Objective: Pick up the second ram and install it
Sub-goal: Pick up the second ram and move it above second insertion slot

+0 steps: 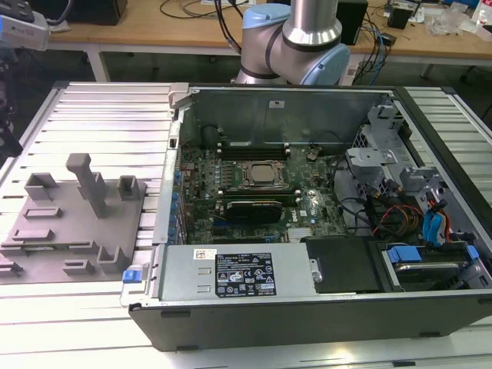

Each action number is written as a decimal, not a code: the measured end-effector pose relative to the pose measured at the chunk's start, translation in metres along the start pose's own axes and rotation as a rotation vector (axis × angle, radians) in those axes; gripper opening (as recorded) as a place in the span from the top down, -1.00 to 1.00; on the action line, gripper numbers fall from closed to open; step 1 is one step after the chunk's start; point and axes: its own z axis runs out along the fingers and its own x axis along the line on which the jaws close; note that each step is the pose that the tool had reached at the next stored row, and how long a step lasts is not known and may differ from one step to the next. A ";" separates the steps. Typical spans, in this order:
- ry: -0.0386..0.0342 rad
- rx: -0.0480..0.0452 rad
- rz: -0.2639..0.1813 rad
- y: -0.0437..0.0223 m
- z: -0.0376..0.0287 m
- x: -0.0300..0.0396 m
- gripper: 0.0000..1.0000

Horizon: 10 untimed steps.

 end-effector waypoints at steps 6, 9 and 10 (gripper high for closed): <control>-0.0003 0.0011 0.040 0.0000 0.0000 0.0000 0.50; -0.0003 0.0013 0.048 0.0000 0.0000 0.0000 0.36; -0.0003 0.0014 0.048 0.0002 0.0004 0.0002 0.36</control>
